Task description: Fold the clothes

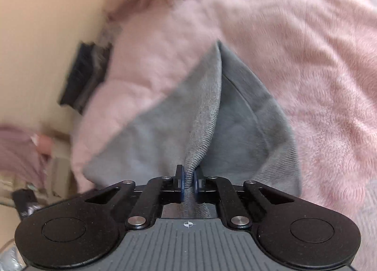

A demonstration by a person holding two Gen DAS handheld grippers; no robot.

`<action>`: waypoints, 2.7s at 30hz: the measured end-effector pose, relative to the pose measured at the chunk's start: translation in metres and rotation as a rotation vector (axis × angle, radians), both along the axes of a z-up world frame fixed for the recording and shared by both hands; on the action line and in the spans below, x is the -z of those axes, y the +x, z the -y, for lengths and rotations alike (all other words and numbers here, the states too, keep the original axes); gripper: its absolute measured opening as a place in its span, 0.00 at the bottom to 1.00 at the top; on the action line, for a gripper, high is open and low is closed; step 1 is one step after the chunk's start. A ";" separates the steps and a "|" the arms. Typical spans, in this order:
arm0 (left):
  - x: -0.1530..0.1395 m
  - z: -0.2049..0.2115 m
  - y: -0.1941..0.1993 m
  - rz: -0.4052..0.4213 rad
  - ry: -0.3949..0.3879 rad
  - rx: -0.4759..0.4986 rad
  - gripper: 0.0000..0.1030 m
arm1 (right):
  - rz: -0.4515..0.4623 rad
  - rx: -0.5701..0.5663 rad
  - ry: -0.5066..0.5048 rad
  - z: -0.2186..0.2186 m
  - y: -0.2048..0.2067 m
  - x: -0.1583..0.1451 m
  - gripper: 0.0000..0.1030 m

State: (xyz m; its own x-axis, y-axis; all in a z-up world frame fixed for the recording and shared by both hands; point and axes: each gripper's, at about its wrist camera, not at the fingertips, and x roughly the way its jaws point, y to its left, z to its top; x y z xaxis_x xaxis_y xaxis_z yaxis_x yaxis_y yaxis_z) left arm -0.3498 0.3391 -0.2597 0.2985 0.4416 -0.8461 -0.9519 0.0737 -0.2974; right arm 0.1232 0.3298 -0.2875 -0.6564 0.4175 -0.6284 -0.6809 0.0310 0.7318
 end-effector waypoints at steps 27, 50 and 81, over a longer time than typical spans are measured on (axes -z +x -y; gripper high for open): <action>-0.253 -0.320 0.232 0.010 0.508 0.291 0.46 | 0.419 0.769 0.338 -0.092 0.132 -0.296 0.76; 0.067 -0.042 0.025 -0.004 -0.227 0.300 0.52 | 0.315 0.405 -0.114 0.118 0.039 0.023 0.06; 0.002 0.028 -0.054 -0.285 -0.102 0.359 0.12 | 0.529 0.572 -0.240 0.289 -0.077 -0.042 0.40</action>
State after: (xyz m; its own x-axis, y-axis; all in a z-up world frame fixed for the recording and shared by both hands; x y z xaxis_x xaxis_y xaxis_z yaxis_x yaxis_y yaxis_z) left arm -0.4034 0.3109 -0.2619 0.1665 0.2630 -0.9503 -0.9162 0.3976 -0.0505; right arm 0.0457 0.0412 -0.2450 0.0260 0.4124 -0.9106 -0.7660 0.5936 0.2470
